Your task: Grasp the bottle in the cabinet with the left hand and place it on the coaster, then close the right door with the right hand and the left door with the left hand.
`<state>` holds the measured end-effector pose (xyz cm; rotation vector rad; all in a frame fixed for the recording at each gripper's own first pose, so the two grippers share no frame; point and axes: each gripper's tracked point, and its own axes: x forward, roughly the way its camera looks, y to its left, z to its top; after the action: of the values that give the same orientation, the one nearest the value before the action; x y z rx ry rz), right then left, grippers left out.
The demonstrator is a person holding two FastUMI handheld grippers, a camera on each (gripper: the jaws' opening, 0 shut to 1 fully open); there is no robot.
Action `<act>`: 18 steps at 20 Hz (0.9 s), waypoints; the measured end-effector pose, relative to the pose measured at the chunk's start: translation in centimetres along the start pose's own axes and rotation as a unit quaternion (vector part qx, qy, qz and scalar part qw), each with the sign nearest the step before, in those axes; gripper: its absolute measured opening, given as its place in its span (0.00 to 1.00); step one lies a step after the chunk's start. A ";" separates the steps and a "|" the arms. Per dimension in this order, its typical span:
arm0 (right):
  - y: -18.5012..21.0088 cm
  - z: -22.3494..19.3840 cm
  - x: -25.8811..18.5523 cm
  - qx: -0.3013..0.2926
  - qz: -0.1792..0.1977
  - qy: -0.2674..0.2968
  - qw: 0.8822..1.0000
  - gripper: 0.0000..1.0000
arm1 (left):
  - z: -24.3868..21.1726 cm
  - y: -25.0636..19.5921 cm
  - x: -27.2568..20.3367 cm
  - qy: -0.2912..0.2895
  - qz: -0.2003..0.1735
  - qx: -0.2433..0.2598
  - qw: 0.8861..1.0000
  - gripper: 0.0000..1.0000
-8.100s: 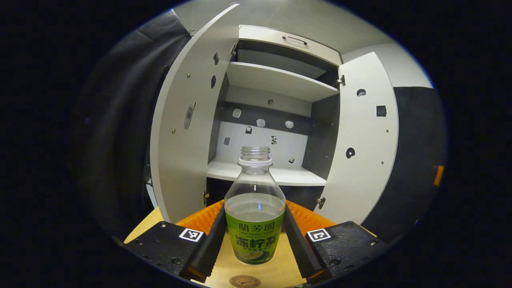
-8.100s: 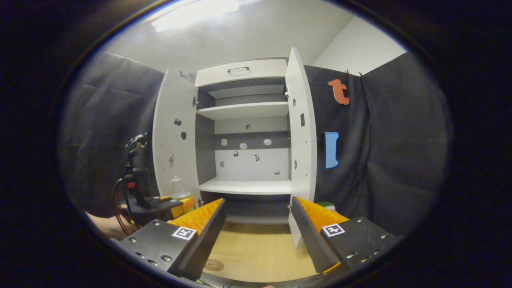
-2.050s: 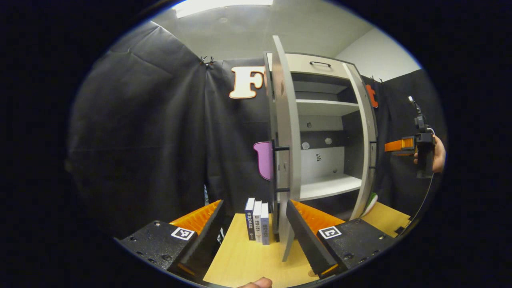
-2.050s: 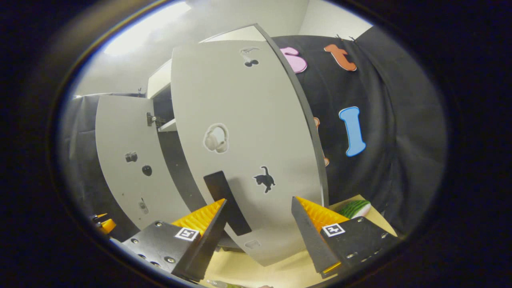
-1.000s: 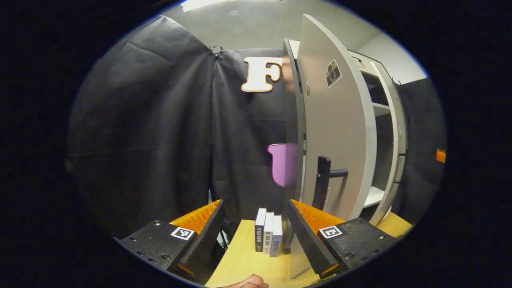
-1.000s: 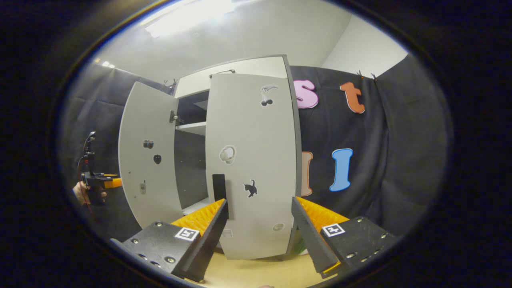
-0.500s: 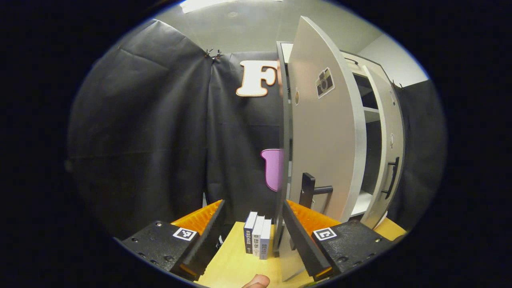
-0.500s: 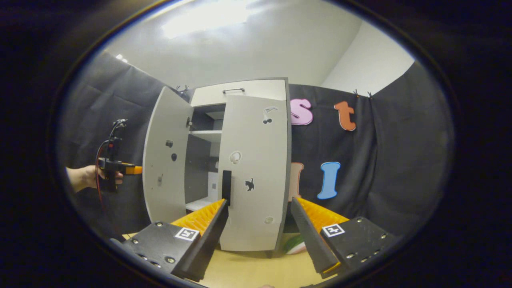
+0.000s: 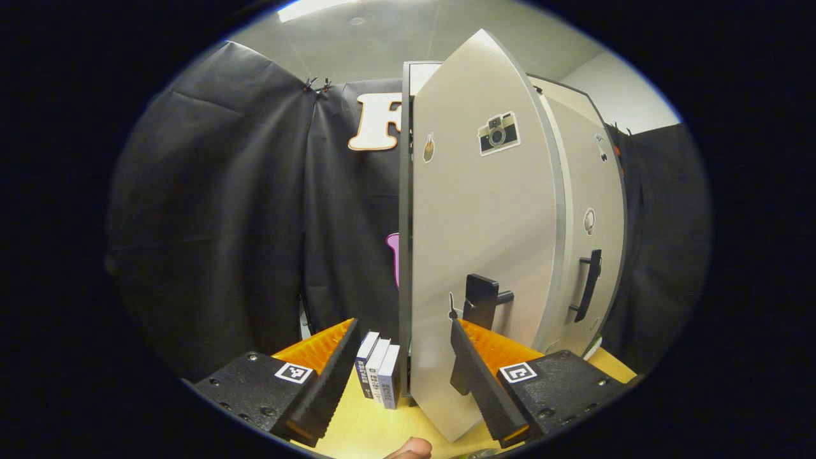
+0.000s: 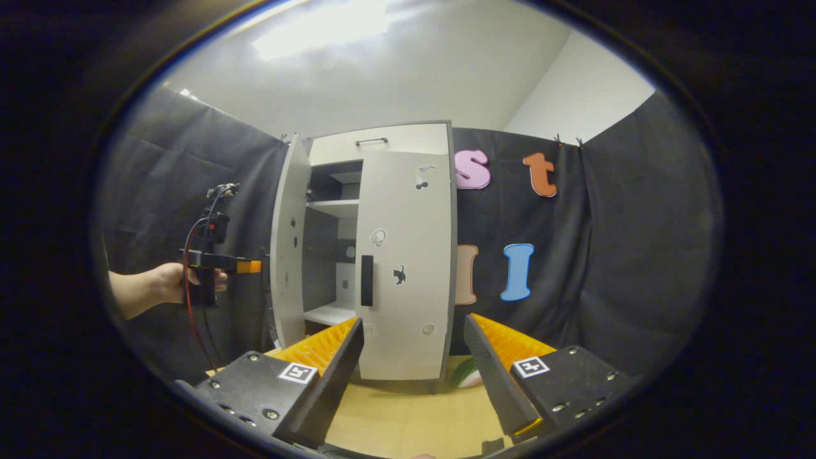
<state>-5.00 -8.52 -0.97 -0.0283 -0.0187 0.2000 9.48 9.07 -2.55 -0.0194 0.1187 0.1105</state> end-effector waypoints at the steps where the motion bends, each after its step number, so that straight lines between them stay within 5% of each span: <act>1: -0.1 -0.2 -0.4 -0.002 -0.004 0.003 1.000 0.96 | 0.1 -0.2 0.1 -0.002 -0.001 0.002 1.000 0.91; 10: 0.2 -0.2 0.8 -0.002 -0.043 0.027 0.999 0.96 | -1.9 -2.7 1.5 0.023 -0.021 0.034 0.999 0.91; 18: 0.9 -0.7 2.0 -0.003 -0.067 0.049 0.997 0.96 | -1.7 -4.0 0.5 0.003 -0.054 0.004 0.999 0.93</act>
<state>-3.20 -7.21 -1.69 -0.0436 0.0771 0.0639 10.20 5.08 -4.24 -0.0175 0.1241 0.0018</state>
